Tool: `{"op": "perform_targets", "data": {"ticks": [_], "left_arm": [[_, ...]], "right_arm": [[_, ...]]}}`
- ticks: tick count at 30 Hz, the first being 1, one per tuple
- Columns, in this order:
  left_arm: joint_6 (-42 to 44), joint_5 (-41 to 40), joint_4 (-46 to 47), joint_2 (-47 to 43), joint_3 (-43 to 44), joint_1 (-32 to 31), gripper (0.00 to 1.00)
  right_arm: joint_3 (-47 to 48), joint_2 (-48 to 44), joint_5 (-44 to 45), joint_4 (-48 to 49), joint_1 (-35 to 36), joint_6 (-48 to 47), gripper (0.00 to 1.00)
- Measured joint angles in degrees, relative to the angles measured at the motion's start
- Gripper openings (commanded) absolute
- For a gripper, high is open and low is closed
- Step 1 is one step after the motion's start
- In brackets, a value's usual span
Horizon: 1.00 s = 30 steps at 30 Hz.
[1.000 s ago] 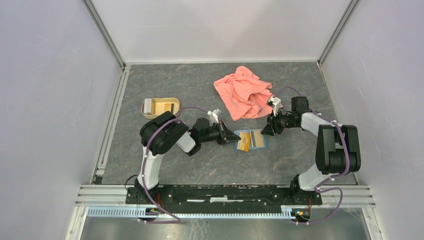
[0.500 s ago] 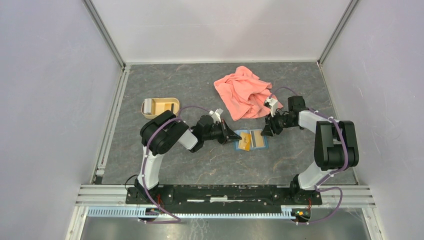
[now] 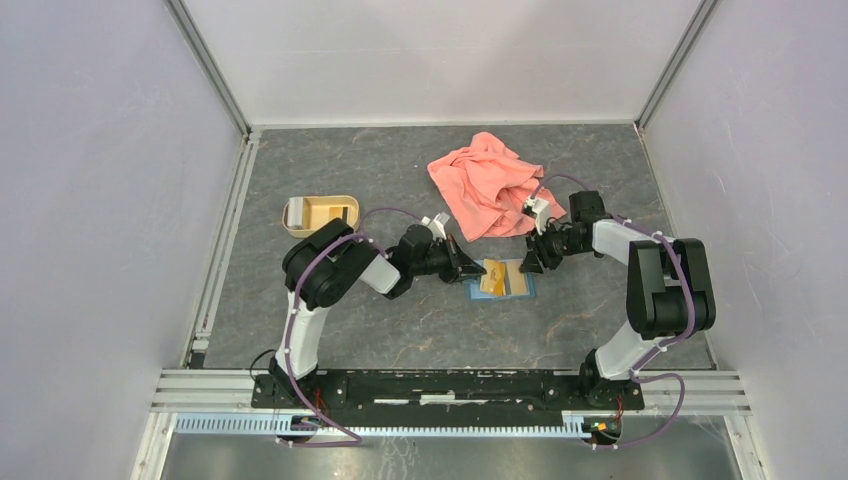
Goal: Put the credit cards into the card holder
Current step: Insert the credit card into the card holder.
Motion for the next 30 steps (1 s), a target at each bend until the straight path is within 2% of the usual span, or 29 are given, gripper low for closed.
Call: {"op": "perform_targets", "data": {"ticks": [12, 21, 30], "left_arm": [[0.04, -6.67, -0.44, 0.04, 1.14, -2.95, 0.02], [0.02, -13.07, 5.01, 0.04, -1.73, -5.33, 0.02], [0.00, -18.03, 5.77, 0.04, -1.88, -8.11, 0.02]], "right_arm": [[0.24, 0.00, 0.46, -0.28, 0.42, -0.04, 0.37], [0.24, 0.00, 0.44, -0.26, 0.50, -0.04, 0.37], [0.26, 0.00, 0.61, -0.26, 0.68, -0.04, 0.37]]}}
